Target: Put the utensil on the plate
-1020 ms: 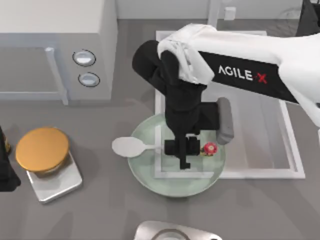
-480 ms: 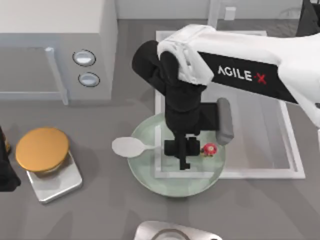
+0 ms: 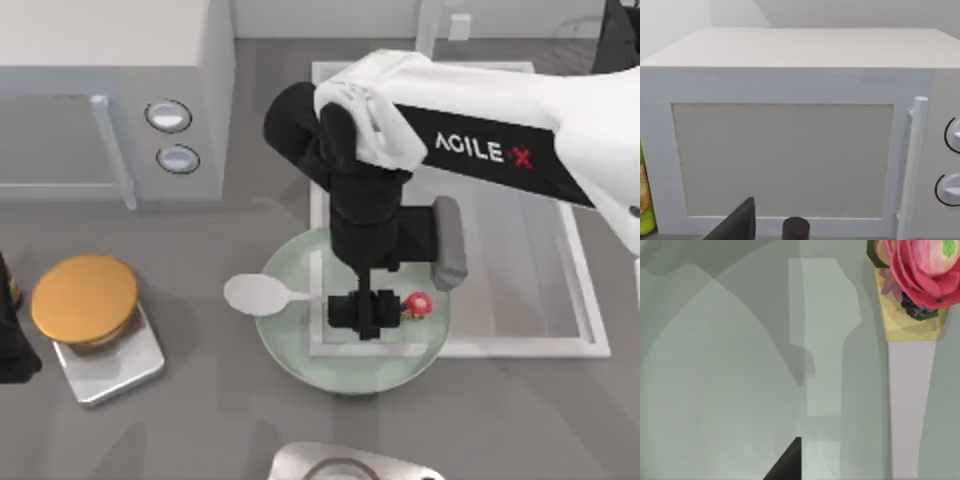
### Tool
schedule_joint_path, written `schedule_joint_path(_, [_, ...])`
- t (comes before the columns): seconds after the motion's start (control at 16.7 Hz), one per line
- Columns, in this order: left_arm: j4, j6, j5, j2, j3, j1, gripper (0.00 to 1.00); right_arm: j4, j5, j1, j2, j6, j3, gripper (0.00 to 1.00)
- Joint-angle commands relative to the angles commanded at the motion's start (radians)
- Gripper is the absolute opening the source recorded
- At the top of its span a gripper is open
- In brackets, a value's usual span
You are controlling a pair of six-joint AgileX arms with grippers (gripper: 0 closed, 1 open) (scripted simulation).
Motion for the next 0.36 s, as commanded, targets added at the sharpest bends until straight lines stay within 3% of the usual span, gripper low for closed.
schedule_joint_path(0.36, [0.0,0.0,0.0,0.0,0.0,0.0,1.0,0.0,0.0,0.0,0.0,0.0,0.0,1.0])
